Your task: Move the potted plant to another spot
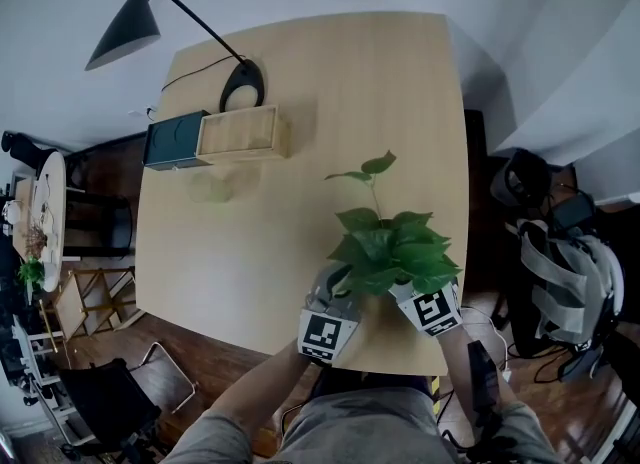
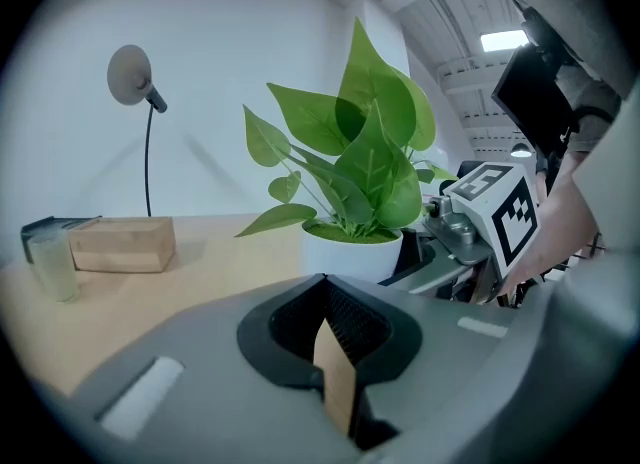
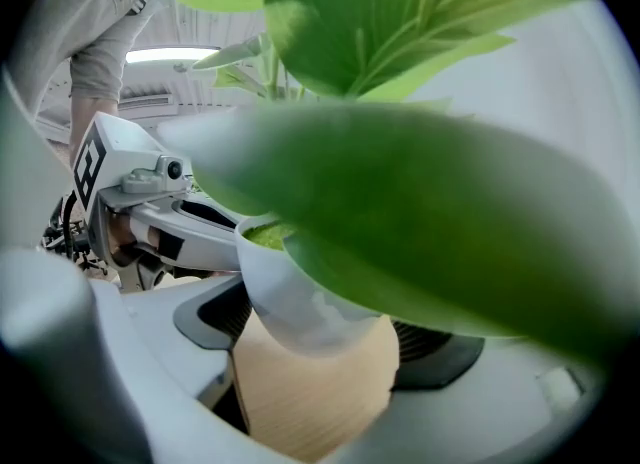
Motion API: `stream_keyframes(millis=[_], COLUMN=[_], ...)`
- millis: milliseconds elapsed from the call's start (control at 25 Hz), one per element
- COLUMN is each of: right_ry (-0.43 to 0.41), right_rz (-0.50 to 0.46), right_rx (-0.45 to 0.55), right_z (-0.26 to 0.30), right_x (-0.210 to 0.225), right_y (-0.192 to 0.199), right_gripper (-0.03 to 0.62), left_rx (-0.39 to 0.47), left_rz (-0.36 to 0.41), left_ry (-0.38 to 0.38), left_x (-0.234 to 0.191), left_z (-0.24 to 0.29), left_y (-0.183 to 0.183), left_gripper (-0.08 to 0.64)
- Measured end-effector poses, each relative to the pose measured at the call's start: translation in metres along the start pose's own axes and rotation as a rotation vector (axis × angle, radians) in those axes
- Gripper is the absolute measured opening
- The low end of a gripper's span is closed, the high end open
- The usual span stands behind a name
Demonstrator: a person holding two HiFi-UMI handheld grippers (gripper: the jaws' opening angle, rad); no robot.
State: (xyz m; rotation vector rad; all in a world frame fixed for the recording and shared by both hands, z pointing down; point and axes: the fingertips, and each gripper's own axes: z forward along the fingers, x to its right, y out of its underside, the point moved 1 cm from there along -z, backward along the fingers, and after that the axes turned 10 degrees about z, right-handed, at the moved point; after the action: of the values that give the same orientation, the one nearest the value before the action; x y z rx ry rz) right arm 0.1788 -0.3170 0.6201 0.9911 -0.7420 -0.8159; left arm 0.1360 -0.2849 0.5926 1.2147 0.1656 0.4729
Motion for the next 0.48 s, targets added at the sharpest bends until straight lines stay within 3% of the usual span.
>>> stream_keyframes(millis=[480], right_ry=[0.012], right_rz=[-0.056], right_rx=[0.085], right_z=[-0.038], right_x=[-0.039], right_y=[-0.095], right_gripper=[0.442], left_rx=[0.168], left_rz=[0.036], left_ry=[-0.085], left_x=[-0.014], left_z=[-0.062], left_y=[-0.090], left_gripper=[-0.006])
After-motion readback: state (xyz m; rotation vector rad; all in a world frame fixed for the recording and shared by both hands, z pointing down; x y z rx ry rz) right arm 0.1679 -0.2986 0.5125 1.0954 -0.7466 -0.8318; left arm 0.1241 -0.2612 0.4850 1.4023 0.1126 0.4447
